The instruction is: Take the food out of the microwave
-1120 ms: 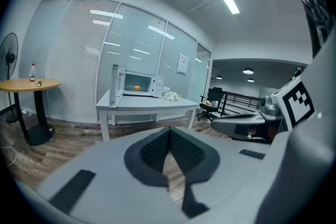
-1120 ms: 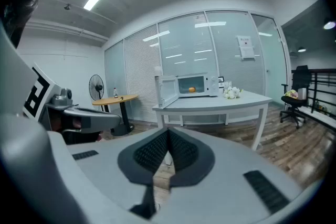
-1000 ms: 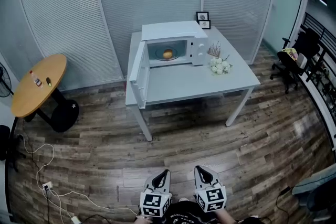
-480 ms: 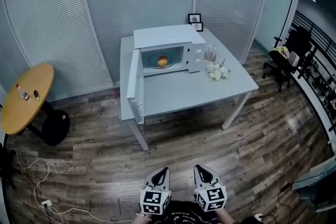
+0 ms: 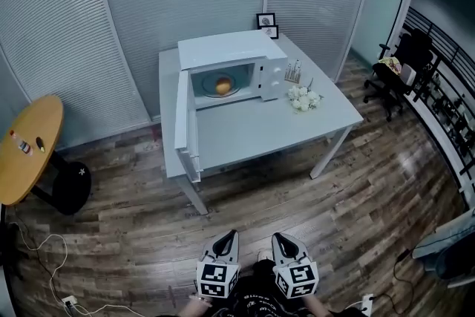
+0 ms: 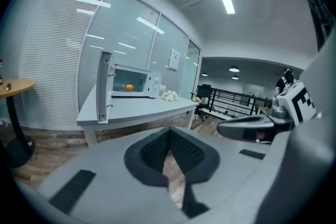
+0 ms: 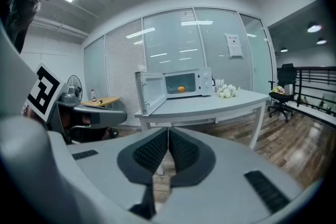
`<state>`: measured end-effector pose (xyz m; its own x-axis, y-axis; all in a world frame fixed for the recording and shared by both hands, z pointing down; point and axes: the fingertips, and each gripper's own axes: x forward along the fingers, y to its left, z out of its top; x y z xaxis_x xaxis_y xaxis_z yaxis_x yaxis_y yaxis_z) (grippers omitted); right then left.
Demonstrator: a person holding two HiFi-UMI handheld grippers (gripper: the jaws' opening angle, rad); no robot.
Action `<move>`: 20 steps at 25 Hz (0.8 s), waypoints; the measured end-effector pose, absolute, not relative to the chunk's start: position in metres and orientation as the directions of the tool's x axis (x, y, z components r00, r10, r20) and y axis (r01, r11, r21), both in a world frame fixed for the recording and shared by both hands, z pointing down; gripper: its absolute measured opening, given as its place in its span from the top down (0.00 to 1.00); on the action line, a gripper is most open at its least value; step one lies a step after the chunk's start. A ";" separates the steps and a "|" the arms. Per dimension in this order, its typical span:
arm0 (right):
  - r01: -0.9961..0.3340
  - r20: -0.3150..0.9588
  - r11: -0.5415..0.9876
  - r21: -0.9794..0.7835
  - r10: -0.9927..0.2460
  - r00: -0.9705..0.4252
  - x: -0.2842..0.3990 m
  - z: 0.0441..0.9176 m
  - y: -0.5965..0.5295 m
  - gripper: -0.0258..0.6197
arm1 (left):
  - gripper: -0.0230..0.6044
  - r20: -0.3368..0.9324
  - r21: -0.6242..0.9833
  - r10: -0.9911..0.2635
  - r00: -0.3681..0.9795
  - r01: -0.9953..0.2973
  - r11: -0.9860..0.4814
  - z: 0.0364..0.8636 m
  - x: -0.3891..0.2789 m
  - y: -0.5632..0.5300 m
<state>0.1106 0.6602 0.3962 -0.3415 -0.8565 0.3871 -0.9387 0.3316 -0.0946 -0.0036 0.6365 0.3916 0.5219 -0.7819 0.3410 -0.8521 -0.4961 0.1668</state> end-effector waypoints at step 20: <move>-0.877 0.374 0.462 -0.132 -0.796 -0.476 0.129 0.399 0.496 0.95 | 0.95 0.391 0.153 -0.839 0.379 -0.926 -0.346 0.399 0.008 0.507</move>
